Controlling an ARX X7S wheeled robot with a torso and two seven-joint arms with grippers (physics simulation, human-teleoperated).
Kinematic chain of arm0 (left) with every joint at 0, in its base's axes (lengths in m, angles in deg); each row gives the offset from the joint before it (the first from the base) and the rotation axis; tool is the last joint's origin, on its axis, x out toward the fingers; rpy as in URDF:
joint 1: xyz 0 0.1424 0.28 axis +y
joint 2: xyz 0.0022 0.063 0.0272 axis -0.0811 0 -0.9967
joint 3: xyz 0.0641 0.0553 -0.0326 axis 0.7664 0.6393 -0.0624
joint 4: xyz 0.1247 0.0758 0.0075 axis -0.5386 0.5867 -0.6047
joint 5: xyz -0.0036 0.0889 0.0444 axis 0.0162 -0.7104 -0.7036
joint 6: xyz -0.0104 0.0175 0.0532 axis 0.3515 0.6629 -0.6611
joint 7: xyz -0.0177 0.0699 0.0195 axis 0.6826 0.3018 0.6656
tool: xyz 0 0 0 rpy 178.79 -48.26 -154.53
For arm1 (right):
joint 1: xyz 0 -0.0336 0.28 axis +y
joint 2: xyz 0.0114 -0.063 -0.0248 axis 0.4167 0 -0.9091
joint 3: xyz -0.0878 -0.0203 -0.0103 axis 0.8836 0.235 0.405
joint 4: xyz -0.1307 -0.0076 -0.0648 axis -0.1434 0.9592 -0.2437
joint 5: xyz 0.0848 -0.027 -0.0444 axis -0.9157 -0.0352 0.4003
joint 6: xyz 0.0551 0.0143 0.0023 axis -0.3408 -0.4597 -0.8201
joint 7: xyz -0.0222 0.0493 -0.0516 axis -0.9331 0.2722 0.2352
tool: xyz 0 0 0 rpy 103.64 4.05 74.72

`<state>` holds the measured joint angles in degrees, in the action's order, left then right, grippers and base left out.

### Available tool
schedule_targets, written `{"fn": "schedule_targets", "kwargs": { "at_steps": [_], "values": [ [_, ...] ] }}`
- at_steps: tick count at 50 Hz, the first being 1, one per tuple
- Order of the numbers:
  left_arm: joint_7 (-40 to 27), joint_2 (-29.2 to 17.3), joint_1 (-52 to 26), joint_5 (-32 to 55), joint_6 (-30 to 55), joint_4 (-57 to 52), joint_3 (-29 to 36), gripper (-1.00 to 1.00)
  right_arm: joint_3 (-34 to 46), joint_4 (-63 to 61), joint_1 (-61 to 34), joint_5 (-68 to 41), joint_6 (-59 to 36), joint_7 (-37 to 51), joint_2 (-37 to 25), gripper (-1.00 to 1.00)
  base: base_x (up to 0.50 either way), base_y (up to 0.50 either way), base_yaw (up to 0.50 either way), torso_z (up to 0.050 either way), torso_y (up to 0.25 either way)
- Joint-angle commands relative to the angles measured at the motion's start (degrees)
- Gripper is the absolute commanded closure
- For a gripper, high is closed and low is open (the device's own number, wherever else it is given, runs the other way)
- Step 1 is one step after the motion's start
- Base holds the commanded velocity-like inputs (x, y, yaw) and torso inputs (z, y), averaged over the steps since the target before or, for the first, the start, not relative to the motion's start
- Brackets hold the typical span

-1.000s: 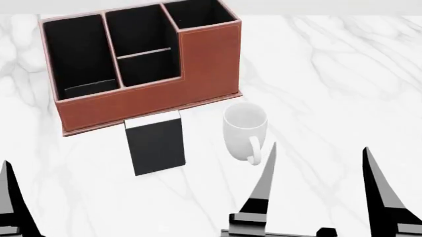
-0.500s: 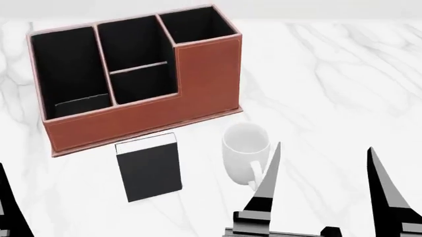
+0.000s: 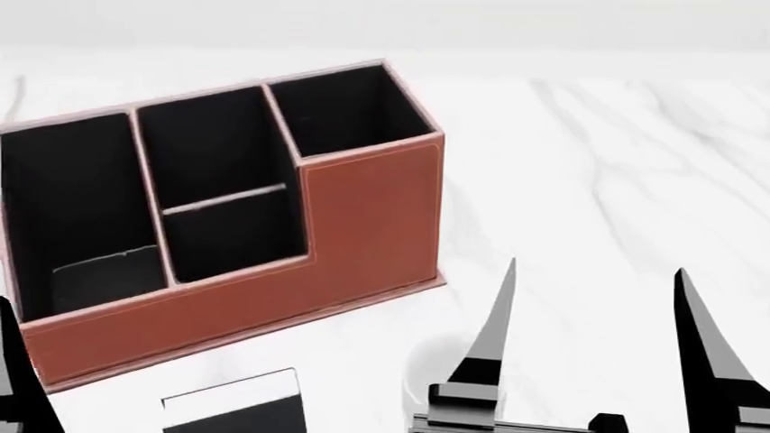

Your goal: Pick up the book and place it in the front compartment of the caddy.

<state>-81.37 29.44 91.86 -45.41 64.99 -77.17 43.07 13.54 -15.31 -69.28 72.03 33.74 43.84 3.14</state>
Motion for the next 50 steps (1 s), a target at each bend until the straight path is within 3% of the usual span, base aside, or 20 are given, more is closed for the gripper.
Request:
{"fn": "schedule_targets", "kwargs": {
  "at_steps": [1,39,50],
  "values": [
    [1.00,0.56,-0.13,-0.94,-0.84,0.30,-0.89,-1.00,-1.23,-0.77,0.04,-0.78,0.26,-1.53,0.71,-1.00,0.50,0.00,0.00,0.000,0.000],
    [-0.90,-1.28,-0.12,0.34,-0.46,-0.61,-0.02,-1.00,-0.62,-1.25,0.03,-2.24,1.29,0.62,-1.10,-1.00,0.50,0.00,0.00,0.000,0.001],
    [-1.49,-1.51,-0.49,1.33,0.17,-0.82,-0.07,-1.00,1.76,-0.82,0.18,0.52,1.74,1.61,-2.94,-1.00,0.03,0.15,0.00,0.000,0.001]
  ]
}}
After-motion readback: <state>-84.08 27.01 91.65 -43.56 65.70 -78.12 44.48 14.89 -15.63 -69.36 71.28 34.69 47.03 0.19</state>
